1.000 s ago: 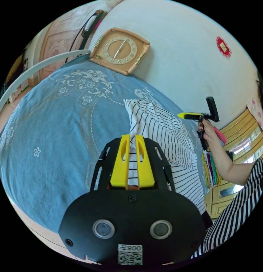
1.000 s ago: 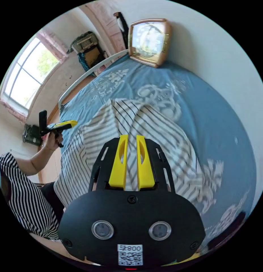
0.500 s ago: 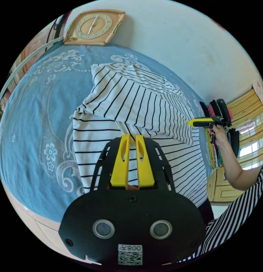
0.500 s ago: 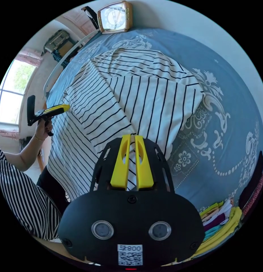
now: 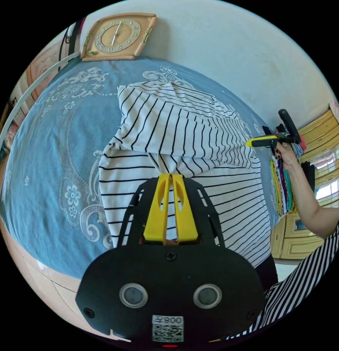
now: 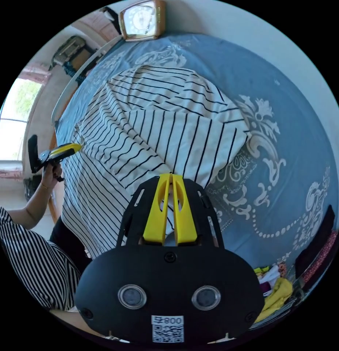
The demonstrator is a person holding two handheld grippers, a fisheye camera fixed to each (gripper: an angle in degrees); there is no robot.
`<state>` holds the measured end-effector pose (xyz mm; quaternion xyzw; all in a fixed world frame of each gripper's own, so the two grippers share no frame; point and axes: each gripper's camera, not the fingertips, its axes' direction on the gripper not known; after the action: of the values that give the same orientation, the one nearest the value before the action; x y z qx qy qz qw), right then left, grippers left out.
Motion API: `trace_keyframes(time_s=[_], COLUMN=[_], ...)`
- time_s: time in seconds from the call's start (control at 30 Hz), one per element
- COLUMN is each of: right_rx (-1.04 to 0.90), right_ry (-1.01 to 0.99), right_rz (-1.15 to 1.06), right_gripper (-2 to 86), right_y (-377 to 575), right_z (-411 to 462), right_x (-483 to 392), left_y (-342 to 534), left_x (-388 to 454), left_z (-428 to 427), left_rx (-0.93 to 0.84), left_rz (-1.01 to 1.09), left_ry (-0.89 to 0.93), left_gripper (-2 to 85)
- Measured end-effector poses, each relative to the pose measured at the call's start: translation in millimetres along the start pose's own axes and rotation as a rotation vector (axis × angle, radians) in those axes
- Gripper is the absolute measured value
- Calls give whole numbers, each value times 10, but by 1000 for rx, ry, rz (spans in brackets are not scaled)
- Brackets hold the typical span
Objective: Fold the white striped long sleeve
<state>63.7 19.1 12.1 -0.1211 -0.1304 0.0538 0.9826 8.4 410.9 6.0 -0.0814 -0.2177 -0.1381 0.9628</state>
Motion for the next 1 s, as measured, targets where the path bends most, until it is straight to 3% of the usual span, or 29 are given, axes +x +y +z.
trace_keyframes(time_s=[0.23, 0.33, 0.67, 1.0], right_rx=[227, 164, 188, 283], right_ry=[-56, -87, -157, -237], right_rz=[130, 137, 215, 207], right_gripper=[61, 64, 37, 17], right_y=[1005, 1304, 1842, 2690], right_z=[-117, 238, 853, 914], right_x=[40, -139, -109, -74], left_y=[-256, -604, -1262, -1267], left_x=[736, 1258, 2818, 3236], left_z=[27, 279, 1562, 1555], left_rx=[116, 108, -170, -15], left_rz=[116, 263, 645, 610], left_ry=[114, 170, -62, -29], left_gripper=[39, 44, 21, 3])
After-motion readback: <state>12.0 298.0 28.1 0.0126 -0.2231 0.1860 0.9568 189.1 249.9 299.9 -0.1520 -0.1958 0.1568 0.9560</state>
